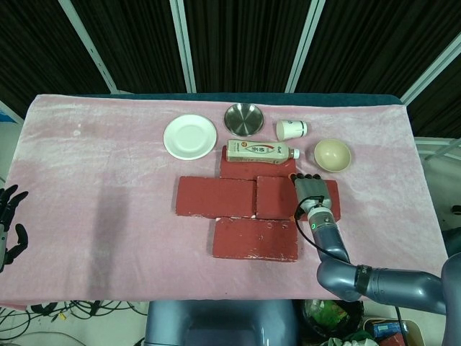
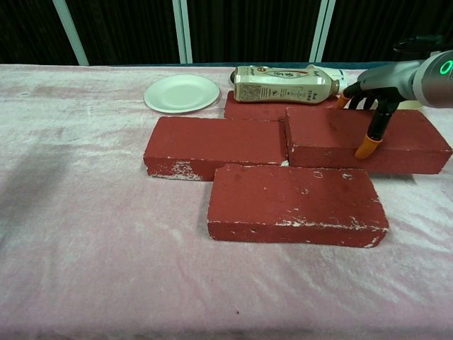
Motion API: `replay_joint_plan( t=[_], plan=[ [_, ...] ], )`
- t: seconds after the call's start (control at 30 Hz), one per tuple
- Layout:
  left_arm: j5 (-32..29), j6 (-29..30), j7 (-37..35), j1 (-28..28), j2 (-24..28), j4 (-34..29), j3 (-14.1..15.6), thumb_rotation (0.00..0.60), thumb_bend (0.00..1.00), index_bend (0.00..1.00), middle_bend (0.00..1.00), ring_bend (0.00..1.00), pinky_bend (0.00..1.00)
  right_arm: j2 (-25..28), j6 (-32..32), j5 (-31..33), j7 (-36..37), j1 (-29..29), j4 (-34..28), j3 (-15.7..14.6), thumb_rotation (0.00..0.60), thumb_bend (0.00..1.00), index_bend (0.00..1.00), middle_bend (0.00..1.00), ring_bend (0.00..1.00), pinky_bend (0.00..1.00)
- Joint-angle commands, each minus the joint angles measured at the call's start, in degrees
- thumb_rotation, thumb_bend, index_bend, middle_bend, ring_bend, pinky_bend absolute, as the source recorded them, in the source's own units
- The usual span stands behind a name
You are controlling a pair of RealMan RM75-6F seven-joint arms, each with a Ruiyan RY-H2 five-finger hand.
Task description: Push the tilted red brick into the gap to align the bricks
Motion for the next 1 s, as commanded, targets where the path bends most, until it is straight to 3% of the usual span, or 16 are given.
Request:
replay_joint_plan(
  t=[0.03, 0.53, 0.63, 0.8, 1.0],
  plan=[
    [0.0, 0.0, 0.0, 0.0, 0.0, 0.0, 0.0, 0.600, 0.73, 0.14, 0.04, 0.00, 0.00, -0.2, 0.1, 0.1, 0.0, 0.1, 0.0, 0.0, 0.600, 0.04, 0.19, 0.32, 0.16, 0.09],
    [-0.4, -0.2, 0.1, 0.0, 0.1, -0.1, -0.1, 0.600, 0.73, 0.14, 0.04, 0.00, 0.00, -1.3, 0.4, 0.5, -0.4, 0.4, 0.8, 0.0, 0.600, 0.04, 0.19, 0.30, 0.15, 0.09],
    [-0.4, -0.2, 0.2, 0.0, 0.1, -0.1, -0.1, 0.600, 0.73, 0.14, 0.04, 0.00, 0.00, -1.2, 0.6, 0.8, -1.1, 0.5, 0.4, -0.3, 0.600, 0.04, 0.18, 0.24, 0.13, 0.09],
    [-0.4, -0.2, 0.2, 0.0, 0.1, -0.2, -0.1, 0.600, 0.73, 0.14, 0.04, 0.00, 0.00, -1.0, 0.5, 1.3, -2.1, 0.9, -0.3, -0.6, 0.600, 0.01, 0.06, 0.11, 0.05, 0.09],
    [-0.4, -0.2, 0.3, 0.0, 0.1, -0.2, -0.1, 0.600, 0.73, 0.14, 0.04, 0.00, 0.00, -1.1, 0.4, 3.0, -2.9, 1.4, -0.5, -0.5, 0.600, 0.00, 0.00, 0.04, 0.03, 0.09]
  ],
)
